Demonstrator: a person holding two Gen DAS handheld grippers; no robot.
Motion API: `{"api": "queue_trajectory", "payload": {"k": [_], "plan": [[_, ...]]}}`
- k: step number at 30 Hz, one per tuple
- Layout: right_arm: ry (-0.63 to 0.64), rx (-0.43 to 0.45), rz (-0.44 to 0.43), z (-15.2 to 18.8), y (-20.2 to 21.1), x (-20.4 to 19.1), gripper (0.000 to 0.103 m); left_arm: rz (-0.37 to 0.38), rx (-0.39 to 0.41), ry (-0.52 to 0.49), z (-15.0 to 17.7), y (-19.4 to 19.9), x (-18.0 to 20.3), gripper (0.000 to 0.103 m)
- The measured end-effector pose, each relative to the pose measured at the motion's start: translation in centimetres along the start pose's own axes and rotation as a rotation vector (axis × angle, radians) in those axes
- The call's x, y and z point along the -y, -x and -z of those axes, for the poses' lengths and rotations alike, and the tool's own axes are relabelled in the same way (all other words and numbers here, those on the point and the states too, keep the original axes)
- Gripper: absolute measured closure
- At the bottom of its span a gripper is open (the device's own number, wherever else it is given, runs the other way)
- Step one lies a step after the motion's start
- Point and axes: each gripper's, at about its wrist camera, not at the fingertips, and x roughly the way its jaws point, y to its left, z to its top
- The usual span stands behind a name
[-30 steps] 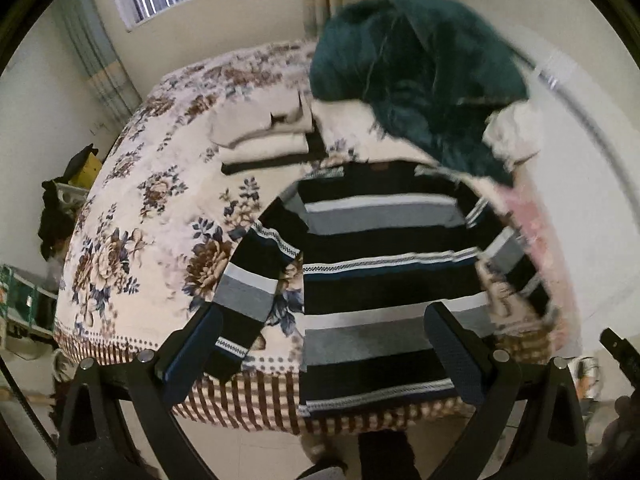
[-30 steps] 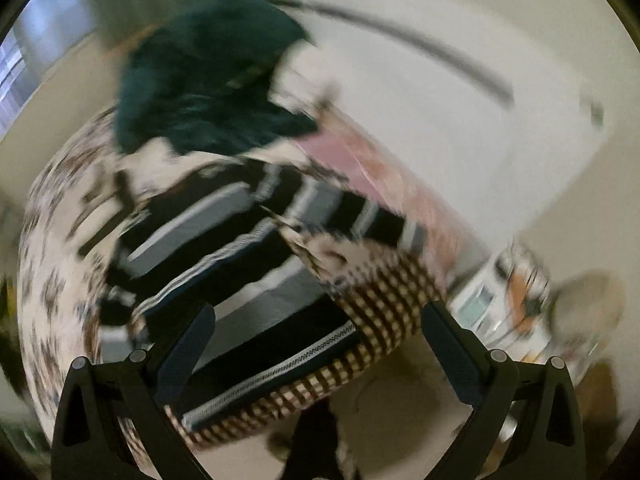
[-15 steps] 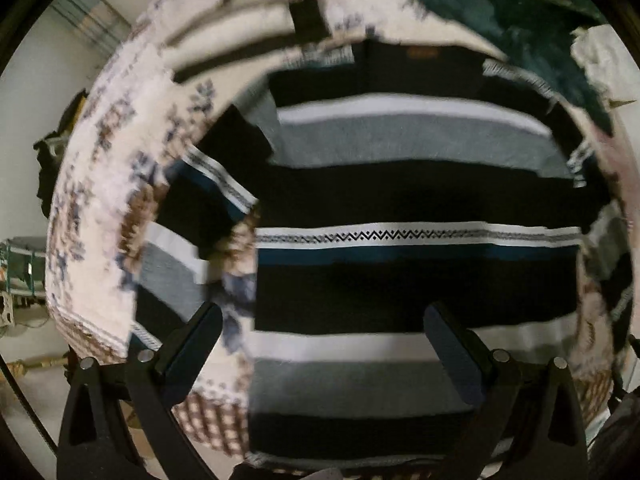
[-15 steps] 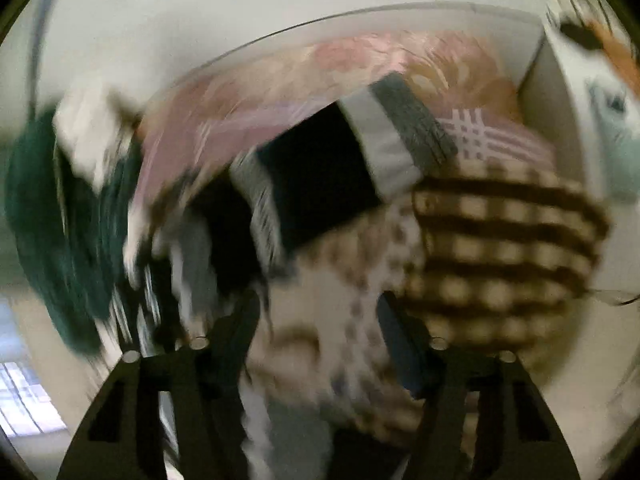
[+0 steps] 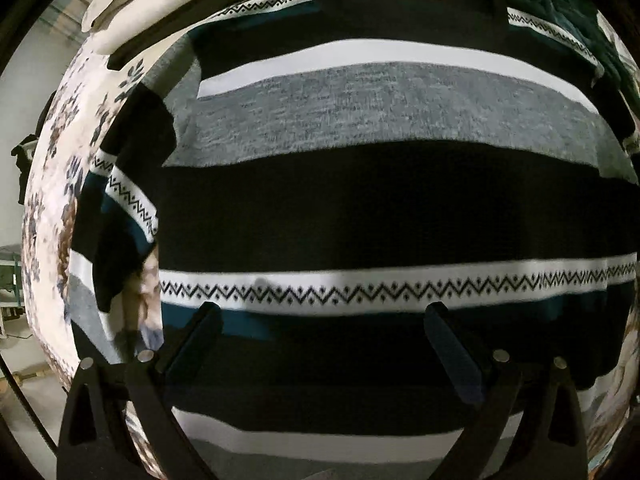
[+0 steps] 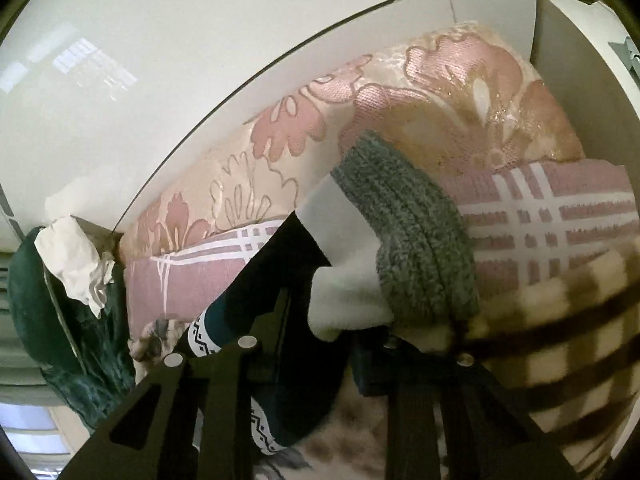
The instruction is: Fold small clothes
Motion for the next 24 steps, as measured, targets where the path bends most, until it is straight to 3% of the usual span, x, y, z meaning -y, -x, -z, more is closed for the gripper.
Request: {"api": "queue_trajectory", "payload": {"k": [2,5,6,8,13,15,19,21,24], "plan": [[0.023,-0.012,-0.001,-0.3,-0.6,-0.8,0.072,0.001,0.008,-0.002,-0.3,0.0,0.2,0.0],[0.024,0.007,0.006,-1.5,-0.5,-1.3,0.074,0.006,0.01,0.004,-0.4,-0.2,-0.1,0.0],[0.016,0.022,0.017,-1.8,-0.4,-1.7,0.093,0.008,0.01,0.008,-0.3,-0.2,-0.3,0.0],[0.028,0.058,0.031,-2.0,0.5,-2.9,0.095,0.013,0.009,0.021,0.0,-0.2,-0.9,0.0],[0.263,0.099,-0.01,0.6,4.7,-10.8,0.095,0.027,0.018,0.062,-0.2,0.2,-3.4,0.0],[0.403,0.092,-0.051,3.2,6.6,-15.1,0.095,0.029,0.025,0.085,-0.3,0.5,-4.7,0.0],[0.763,0.04,-0.165,12.9,10.2,-25.5,0.095,0.022,0.041,0.163,-0.6,1.1,-8.8,0.0],[0.927,0.003,-0.214,19.0,11.0,-30.0,0.095,0.018,0.052,0.209,-0.5,1.3,-11.3,0.0],[1.188,-0.11,-0.309,31.5,10.7,-35.6,0.095,0.002,0.071,0.279,-0.3,1.3,-15.6,0.0]]}}
